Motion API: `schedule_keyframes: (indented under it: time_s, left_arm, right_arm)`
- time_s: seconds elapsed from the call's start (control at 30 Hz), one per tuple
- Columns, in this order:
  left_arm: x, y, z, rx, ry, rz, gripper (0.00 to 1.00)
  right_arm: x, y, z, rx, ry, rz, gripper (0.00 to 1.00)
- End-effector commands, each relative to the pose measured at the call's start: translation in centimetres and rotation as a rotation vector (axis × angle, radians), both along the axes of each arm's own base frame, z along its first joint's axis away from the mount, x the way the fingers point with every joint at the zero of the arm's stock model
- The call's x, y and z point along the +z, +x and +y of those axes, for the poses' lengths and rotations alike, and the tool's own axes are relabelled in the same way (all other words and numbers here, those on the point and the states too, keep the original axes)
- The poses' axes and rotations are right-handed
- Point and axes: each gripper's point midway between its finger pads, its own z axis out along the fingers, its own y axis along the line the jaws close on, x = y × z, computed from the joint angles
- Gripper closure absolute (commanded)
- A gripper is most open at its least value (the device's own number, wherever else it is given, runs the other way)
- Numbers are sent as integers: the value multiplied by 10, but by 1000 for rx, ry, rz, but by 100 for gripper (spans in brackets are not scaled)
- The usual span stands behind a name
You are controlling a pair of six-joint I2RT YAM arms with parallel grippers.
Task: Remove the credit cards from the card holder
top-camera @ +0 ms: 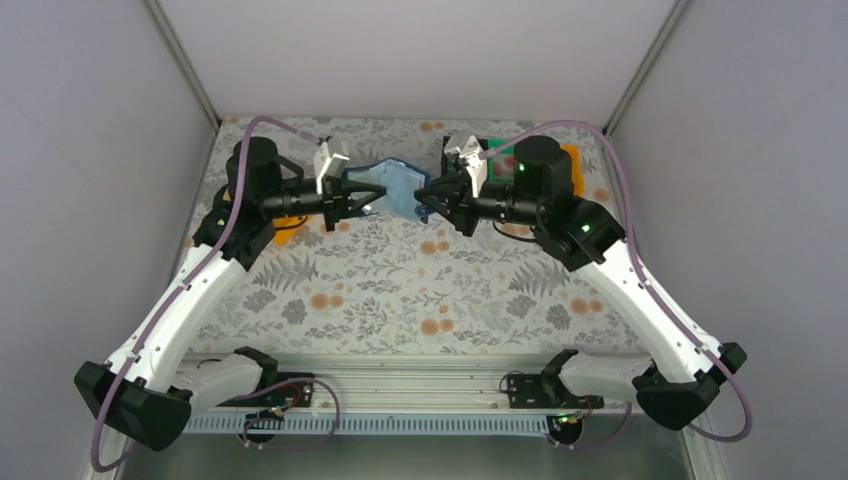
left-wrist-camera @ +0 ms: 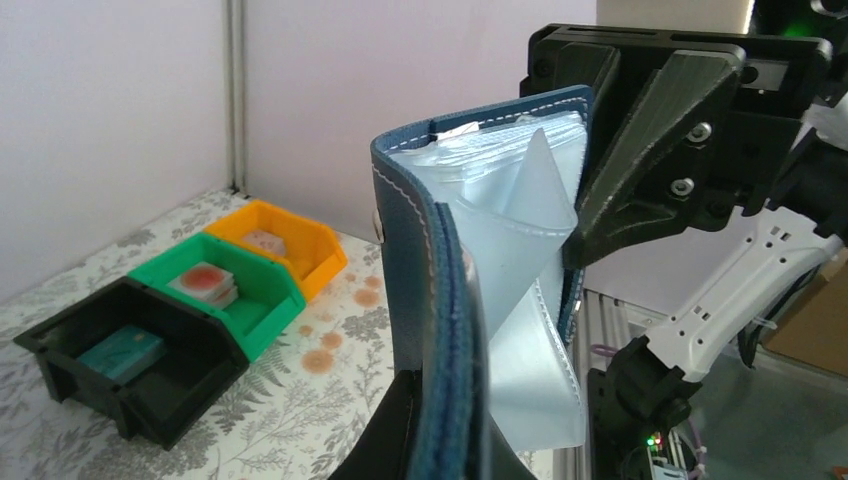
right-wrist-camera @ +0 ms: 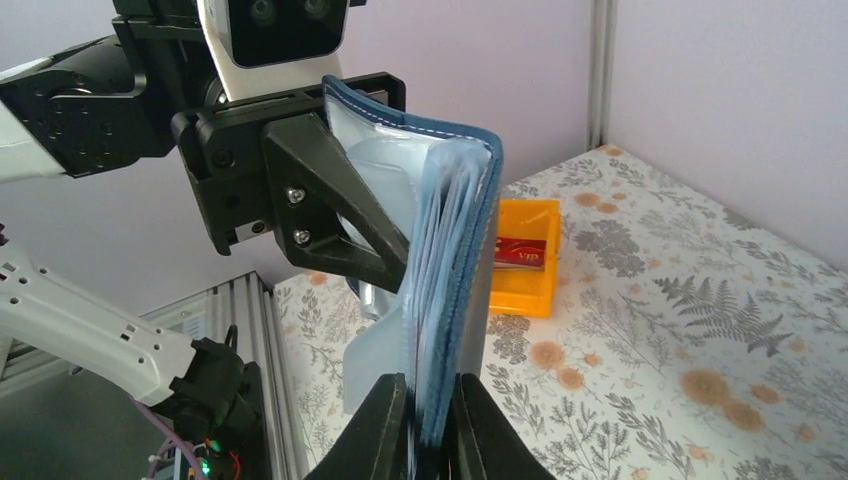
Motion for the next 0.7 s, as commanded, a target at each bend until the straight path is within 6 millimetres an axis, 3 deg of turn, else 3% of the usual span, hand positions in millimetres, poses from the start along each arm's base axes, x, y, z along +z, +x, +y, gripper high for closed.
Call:
schedule_keyframes:
  time_s: [0.0, 0.27, 0.43, 0.47, 0.5, 0.57, 0.6, 0.67]
  left_arm:
    - [19, -29, -11, -150, -53, -77, 98]
    - [20, -36, -12, -183, -50, -99, 98]
    - [15, -35, -11, -178, -44, -89, 97]
    - [14, -35, -11, -173, -42, -87, 90]
    - [12, -33, -11, -162, -39, -82, 71]
    - [8, -26, -10, -122, -29, -67, 22]
    - [6, -23, -10, -106, -24, -61, 7]
    - [3, -18, -9, -79, -16, -58, 0]
  right_arm:
    - [2, 8, 21, 65, 28, -13, 89]
    - [-8, 35, 21, -52, -3, 6, 82]
    - [-8, 38, 24, -57, -4, 21, 90]
    - [-7, 37, 25, -46, 0, 23, 93]
    - [-7, 36, 26, -35, 2, 27, 94]
    - [-7, 34, 29, -16, 10, 42, 96]
    - [-7, 34, 31, -11, 11, 49, 96]
    - [-7, 33, 33, -6, 17, 63, 96]
